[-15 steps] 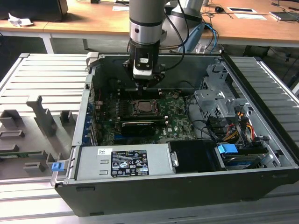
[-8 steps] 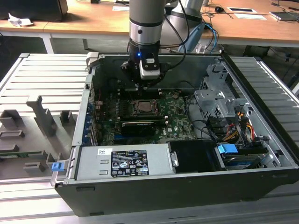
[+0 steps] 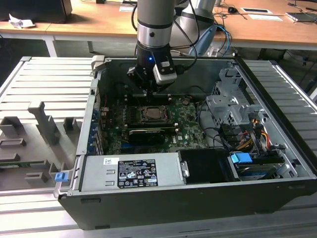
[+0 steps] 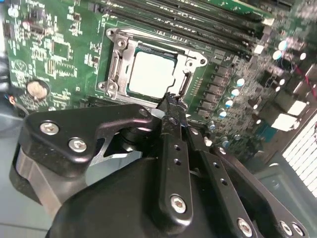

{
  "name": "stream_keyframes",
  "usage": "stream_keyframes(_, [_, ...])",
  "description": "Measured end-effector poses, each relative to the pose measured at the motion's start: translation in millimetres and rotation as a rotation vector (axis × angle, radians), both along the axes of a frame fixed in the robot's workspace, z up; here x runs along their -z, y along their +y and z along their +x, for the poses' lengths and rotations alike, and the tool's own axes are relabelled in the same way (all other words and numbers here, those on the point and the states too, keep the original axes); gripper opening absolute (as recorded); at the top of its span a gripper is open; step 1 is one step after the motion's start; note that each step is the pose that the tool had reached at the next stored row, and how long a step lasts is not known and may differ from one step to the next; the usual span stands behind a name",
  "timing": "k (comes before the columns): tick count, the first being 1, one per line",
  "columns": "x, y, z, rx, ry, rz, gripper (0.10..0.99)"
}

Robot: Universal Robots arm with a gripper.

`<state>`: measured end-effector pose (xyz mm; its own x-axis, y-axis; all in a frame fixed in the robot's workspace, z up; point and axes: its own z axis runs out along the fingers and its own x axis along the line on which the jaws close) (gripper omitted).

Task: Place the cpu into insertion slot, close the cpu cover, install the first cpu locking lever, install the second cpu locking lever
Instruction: 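Install the first cpu locking lever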

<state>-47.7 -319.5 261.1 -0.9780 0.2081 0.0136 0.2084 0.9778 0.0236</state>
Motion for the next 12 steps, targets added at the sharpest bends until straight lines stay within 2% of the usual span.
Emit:
stream_keyframes(2, [0.1, 0.0, 0.0, -0.027, 0.0000, 0.000, 0.106])
stream_keyframes(6, [0.3, 0.0, 0.0, -0.121, -0.0002, 0.000, 0.106])
stream_keyframes(8, [0.4, 0.0, -3.4, -0.128, -0.0121, -0.001, 0.106])
stream_keyframes(9, [0.4, 0.0, -5.2, -0.128, -0.0159, -0.001, 0.106])
stream_keyframes(10, [0.4, 0.0, -7.9, -0.129, -0.0195, -0.001, 0.106])
stream_keyframes(12, [0.5, 0.0, -14.5, -0.130, -0.0223, 0.000, 0.106])
